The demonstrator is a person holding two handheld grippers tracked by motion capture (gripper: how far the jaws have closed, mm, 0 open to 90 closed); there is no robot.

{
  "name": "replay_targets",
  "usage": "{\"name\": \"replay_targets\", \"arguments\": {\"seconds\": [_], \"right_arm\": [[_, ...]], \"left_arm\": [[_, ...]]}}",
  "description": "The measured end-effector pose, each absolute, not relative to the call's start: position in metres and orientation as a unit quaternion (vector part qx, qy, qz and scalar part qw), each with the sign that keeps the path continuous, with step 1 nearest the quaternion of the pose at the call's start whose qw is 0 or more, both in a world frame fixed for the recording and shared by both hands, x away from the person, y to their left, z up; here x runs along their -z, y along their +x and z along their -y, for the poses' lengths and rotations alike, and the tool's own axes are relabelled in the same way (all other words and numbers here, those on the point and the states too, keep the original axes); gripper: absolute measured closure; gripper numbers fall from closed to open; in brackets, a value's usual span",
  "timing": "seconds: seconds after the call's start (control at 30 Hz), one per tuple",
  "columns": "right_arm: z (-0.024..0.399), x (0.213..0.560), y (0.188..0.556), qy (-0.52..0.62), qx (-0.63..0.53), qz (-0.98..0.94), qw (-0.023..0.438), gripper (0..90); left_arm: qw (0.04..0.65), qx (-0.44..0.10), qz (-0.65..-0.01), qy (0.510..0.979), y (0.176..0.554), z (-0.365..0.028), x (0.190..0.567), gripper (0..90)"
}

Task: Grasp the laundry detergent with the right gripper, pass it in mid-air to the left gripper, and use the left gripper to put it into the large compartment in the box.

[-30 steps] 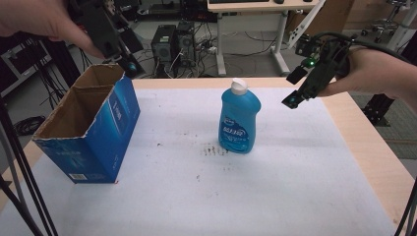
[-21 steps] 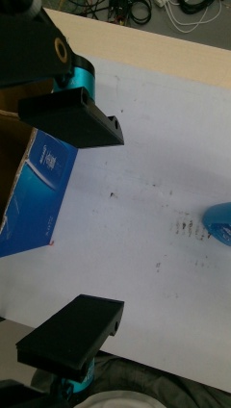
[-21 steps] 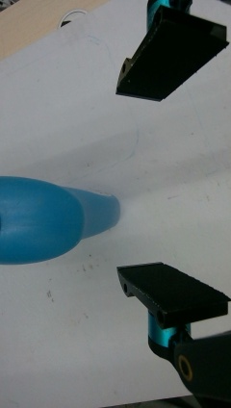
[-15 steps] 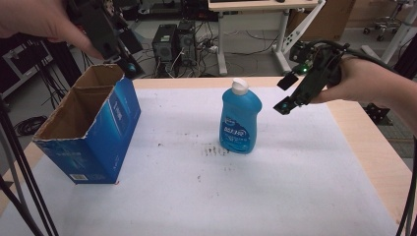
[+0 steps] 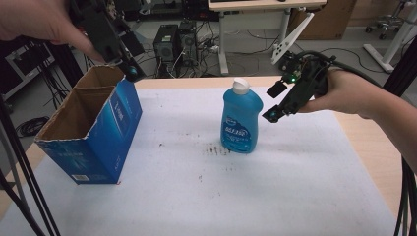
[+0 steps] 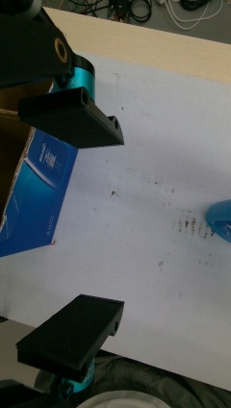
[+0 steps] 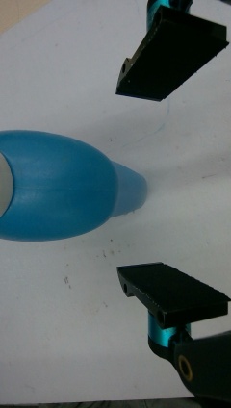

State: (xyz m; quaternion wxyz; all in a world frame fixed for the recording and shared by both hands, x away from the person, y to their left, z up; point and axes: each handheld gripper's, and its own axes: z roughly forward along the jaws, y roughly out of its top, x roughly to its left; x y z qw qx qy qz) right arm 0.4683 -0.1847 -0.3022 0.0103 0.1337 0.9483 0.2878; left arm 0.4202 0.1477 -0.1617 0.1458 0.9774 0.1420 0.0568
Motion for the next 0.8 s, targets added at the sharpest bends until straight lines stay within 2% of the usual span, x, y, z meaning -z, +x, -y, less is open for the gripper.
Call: {"name": "replay_targets", "arguments": {"seconds": [0.8], "right_arm": [[0.157,0.334,0.469,0.132,-0.307,-0.942,0.016,12.7]], "left_arm": [[0.143,-0.059,-0.140,0.978,0.421,-0.152,0.162,19.5]]}}
